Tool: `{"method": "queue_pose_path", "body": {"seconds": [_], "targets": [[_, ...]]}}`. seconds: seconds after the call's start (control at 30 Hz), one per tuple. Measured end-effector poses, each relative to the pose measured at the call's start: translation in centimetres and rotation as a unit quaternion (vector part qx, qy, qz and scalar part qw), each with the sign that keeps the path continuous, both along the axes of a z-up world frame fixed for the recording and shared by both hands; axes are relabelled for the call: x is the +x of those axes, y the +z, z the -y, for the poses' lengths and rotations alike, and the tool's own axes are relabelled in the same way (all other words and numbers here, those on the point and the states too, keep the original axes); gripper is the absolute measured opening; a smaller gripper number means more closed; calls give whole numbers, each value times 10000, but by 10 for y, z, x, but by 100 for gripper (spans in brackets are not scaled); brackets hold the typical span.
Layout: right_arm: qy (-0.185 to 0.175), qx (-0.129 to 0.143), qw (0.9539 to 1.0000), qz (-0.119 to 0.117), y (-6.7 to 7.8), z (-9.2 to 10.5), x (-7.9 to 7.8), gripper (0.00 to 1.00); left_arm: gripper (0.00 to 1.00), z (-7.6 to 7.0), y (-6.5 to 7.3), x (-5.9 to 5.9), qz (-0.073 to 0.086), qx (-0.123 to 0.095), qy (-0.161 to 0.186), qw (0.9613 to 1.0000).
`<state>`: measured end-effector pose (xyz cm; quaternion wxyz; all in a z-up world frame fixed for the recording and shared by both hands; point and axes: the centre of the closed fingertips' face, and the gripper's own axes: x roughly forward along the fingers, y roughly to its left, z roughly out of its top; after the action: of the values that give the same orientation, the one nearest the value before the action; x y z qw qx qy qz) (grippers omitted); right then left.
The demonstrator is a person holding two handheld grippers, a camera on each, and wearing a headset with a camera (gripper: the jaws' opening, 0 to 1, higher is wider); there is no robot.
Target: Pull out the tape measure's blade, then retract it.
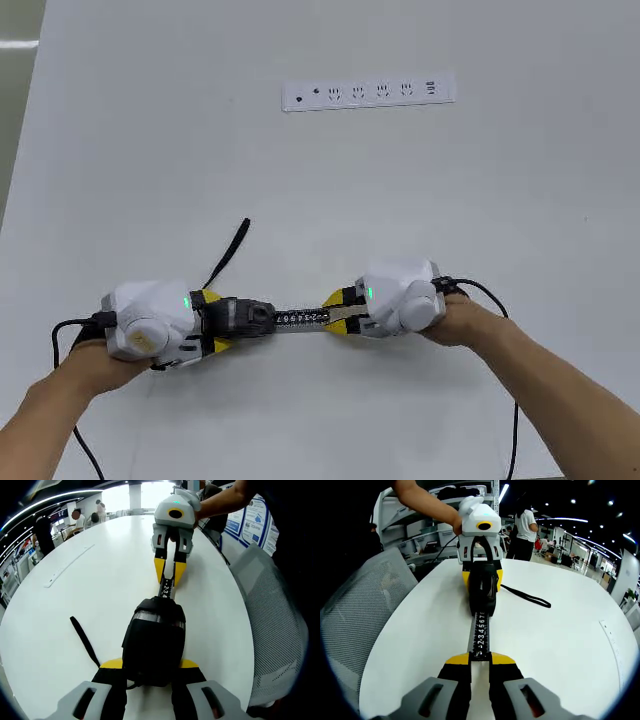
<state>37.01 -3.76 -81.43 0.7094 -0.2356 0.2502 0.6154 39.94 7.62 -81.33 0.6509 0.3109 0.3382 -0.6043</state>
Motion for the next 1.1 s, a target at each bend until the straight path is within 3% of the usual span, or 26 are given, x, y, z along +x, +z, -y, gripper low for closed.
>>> {"method": "queue_pose_path", "body": {"seconds": [1.1], "targets": [[-79, -46, 9999, -41, -1, 31, -6, 10, 31, 0, 0, 0, 5, -7, 27, 10000]]}}
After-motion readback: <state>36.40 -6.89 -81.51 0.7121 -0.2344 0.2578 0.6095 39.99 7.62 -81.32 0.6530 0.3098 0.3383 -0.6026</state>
